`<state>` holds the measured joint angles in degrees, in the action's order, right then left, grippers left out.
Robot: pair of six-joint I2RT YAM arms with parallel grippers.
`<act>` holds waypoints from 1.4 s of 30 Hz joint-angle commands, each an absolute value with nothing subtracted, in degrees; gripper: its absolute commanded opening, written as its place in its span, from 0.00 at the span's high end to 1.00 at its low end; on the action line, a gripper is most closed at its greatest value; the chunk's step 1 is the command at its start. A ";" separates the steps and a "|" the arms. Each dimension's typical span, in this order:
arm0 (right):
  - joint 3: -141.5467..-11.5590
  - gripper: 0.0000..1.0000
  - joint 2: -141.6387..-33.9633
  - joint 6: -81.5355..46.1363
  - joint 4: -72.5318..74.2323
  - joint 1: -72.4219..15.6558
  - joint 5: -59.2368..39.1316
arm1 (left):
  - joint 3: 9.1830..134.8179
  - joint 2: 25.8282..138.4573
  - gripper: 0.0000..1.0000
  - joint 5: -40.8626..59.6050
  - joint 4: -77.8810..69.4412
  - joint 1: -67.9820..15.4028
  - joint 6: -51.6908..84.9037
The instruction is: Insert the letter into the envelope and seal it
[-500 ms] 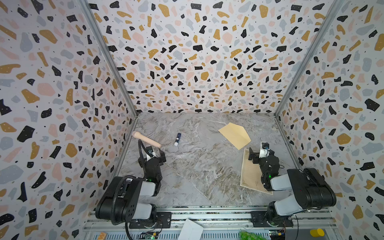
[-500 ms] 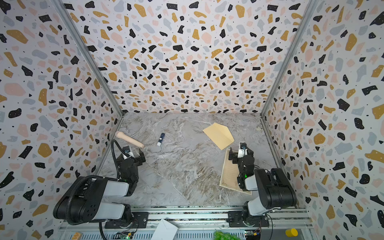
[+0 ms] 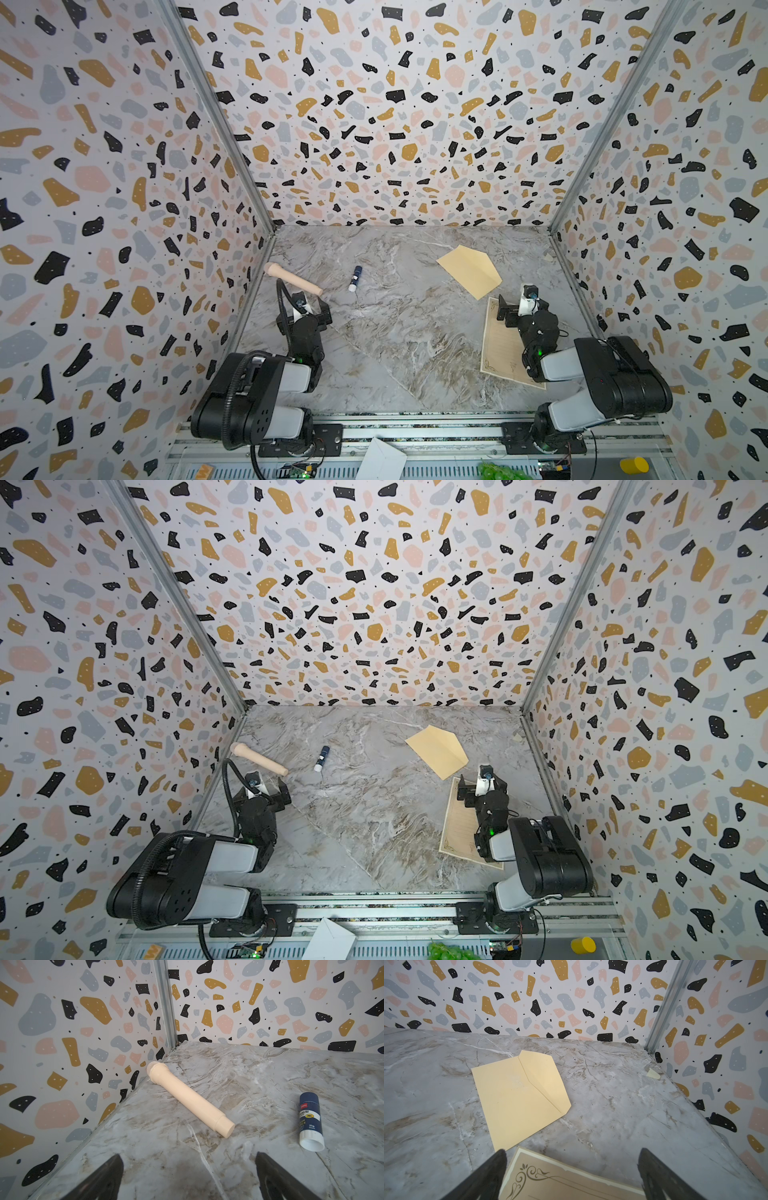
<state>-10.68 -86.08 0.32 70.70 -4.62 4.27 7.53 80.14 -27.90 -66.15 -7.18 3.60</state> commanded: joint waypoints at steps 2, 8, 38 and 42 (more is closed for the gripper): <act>-12.21 0.01 -85.43 0.44 70.85 -4.69 3.90 | 8.53 79.47 0.00 -27.97 -69.79 -7.29 2.99; -11.99 0.01 -84.60 0.14 71.27 -5.39 7.03 | 9.70 77.41 0.00 -25.33 -66.45 -7.29 1.77; -39.48 0.01 -36.28 -17.08 -25.24 -7.25 -11.25 | 29.14 22.90 0.00 18.34 -3.58 -11.96 42.67; -39.05 0.01 -36.74 -19.40 -26.31 -7.24 -12.01 | 28.46 26.10 0.00 18.84 -3.21 -15.73 42.58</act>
